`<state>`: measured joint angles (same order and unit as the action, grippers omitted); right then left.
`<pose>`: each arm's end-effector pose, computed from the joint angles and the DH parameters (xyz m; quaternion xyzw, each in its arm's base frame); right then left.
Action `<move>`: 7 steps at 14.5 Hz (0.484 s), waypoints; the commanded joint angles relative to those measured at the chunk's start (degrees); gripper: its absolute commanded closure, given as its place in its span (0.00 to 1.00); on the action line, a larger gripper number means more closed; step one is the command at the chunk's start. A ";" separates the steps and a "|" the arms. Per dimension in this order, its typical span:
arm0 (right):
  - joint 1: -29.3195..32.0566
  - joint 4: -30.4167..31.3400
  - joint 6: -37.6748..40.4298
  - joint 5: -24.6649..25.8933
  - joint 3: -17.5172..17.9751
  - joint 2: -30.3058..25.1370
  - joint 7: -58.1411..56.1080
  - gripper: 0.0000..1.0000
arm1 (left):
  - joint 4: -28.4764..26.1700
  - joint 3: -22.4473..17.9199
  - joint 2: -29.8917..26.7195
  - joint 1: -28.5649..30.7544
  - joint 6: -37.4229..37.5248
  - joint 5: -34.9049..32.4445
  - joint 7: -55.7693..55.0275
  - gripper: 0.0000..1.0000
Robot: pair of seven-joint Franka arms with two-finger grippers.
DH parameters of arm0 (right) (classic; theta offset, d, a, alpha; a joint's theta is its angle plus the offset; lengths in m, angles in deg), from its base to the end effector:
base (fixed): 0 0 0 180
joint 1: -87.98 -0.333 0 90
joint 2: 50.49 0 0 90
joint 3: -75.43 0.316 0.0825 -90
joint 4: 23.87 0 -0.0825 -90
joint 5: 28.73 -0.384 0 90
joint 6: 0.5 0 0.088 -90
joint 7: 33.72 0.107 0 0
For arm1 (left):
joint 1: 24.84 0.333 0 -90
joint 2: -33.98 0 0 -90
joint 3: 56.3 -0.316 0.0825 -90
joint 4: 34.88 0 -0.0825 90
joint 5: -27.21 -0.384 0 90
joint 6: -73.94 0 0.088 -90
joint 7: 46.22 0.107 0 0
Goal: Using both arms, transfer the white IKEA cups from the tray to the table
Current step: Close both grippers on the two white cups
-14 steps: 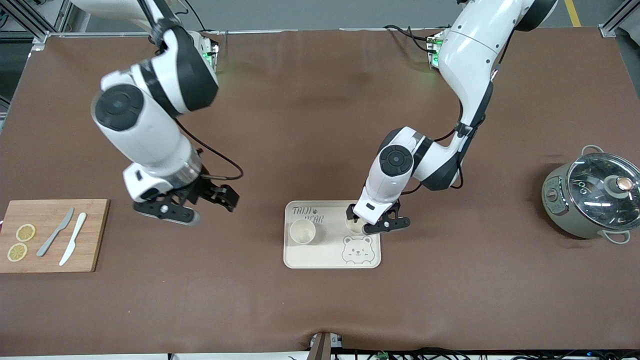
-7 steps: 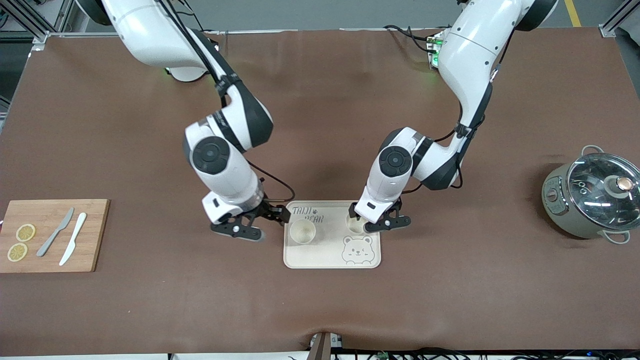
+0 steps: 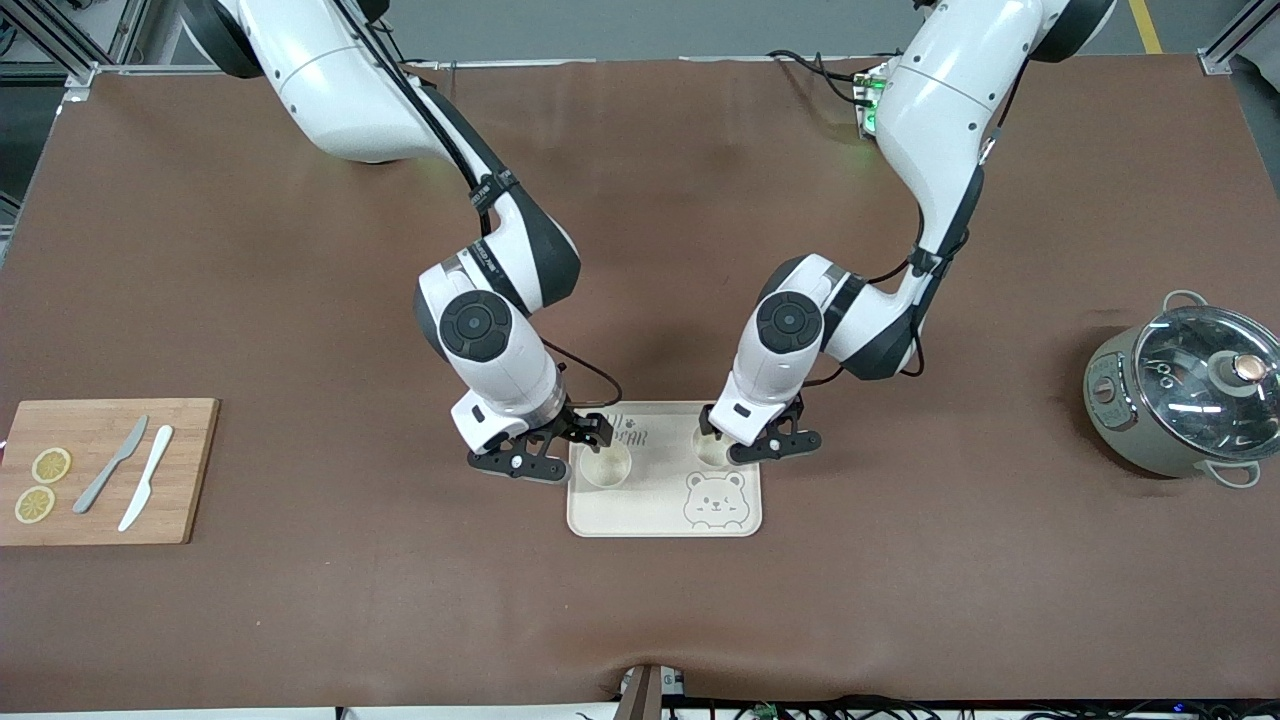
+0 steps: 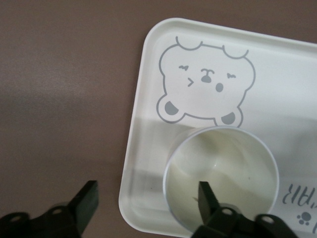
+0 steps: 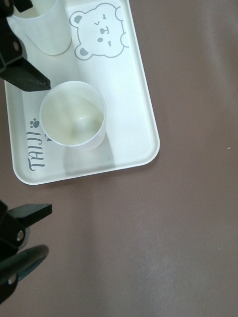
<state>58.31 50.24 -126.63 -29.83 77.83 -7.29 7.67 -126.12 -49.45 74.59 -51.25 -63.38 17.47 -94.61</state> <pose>0.6470 0.3967 0.3121 -0.9925 0.0927 -0.0487 0.0638 0.5990 -0.3768 0.2291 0.9945 0.0884 0.0536 0.0164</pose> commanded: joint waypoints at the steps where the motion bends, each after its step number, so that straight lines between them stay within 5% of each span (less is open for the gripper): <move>1: -0.65 -1.95 -1.21 -0.48 -0.55 2.16 0.54 0.00 | -0.96 -0.35 -1.41 -0.48 -0.59 -2.04 -2.68 1.00; 7: -1.09 -1.95 -4.99 -0.31 -0.55 4.79 0.54 0.00 | -0.96 -0.35 -1.24 -0.31 -0.59 -2.48 -2.60 1.00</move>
<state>58.11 50.21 -130.46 -29.83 77.83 -4.48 7.67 -126.00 -49.43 74.55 -51.27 -63.75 17.03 -95.55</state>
